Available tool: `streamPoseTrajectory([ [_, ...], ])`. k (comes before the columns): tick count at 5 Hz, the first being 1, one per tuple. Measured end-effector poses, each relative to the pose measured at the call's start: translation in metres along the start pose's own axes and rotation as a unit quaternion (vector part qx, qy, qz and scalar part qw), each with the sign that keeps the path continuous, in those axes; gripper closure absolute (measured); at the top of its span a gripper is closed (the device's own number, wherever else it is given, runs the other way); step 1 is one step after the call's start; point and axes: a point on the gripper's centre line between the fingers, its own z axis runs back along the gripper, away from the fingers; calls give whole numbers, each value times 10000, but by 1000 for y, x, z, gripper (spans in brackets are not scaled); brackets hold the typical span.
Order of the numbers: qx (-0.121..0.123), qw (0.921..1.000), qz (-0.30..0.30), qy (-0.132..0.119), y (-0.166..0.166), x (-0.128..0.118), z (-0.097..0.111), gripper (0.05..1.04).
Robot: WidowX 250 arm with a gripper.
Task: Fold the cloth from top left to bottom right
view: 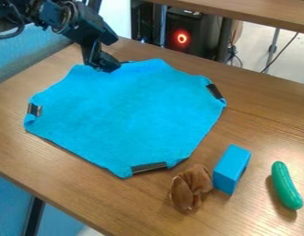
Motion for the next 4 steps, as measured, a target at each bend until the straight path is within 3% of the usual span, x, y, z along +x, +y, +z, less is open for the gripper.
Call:
streamPoseTrajectory([
  [1, -144, 9998, 154, 48, -7, -9, -9, 83],
  [2, -142, 9969, 759, 130, 17, -18, -21, 83],
  [3, -266, 9925, 1106, 457, 41, -24, -24, 83],
  [4, -460, 9856, 1171, 1133, 62, -12, -24, 83],
])
